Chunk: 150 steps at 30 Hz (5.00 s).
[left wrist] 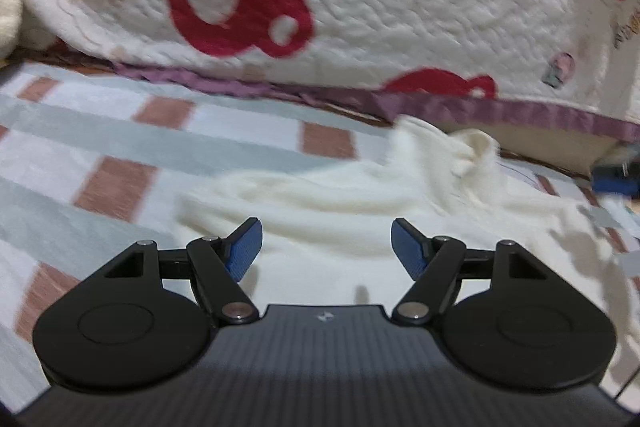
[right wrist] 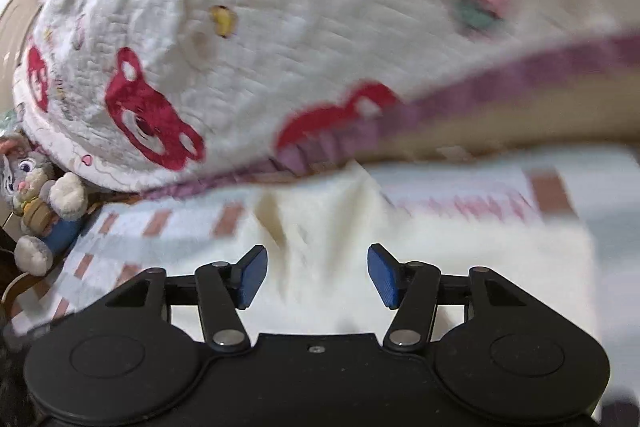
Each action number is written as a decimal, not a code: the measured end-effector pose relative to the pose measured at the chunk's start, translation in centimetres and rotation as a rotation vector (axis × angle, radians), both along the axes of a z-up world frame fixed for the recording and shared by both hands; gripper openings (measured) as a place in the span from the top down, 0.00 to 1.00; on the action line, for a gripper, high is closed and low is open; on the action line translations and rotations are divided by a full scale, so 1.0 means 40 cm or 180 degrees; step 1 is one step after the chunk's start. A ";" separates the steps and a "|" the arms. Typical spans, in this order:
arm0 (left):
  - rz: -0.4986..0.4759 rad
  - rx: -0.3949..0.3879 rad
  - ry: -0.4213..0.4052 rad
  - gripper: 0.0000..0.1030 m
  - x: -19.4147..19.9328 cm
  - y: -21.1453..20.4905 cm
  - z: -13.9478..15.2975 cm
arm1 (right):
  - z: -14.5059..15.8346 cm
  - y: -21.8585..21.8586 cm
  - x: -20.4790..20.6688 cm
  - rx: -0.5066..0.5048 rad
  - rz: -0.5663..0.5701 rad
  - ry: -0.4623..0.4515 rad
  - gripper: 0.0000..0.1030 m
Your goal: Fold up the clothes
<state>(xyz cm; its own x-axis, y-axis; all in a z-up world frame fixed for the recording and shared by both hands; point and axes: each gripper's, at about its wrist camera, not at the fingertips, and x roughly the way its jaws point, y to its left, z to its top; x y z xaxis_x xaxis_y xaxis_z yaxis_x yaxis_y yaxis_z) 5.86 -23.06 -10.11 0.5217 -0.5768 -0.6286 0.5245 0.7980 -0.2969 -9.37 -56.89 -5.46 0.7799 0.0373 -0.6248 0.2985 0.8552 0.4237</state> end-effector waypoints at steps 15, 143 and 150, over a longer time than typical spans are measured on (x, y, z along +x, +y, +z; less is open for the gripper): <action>-0.0269 -0.0006 0.0887 0.31 -0.242 -0.047 -0.039 | -0.236 0.023 -0.214 0.0743 -0.0347 -0.0061 0.38; 0.0153 0.0100 0.1285 0.32 -0.494 0.365 -0.058 | -0.262 0.054 -0.979 0.0257 -0.0799 0.0399 0.41; -0.0107 0.0663 0.1023 0.16 -0.535 0.317 -0.065 | -0.313 0.093 -1.051 0.0686 -0.0400 0.0412 0.41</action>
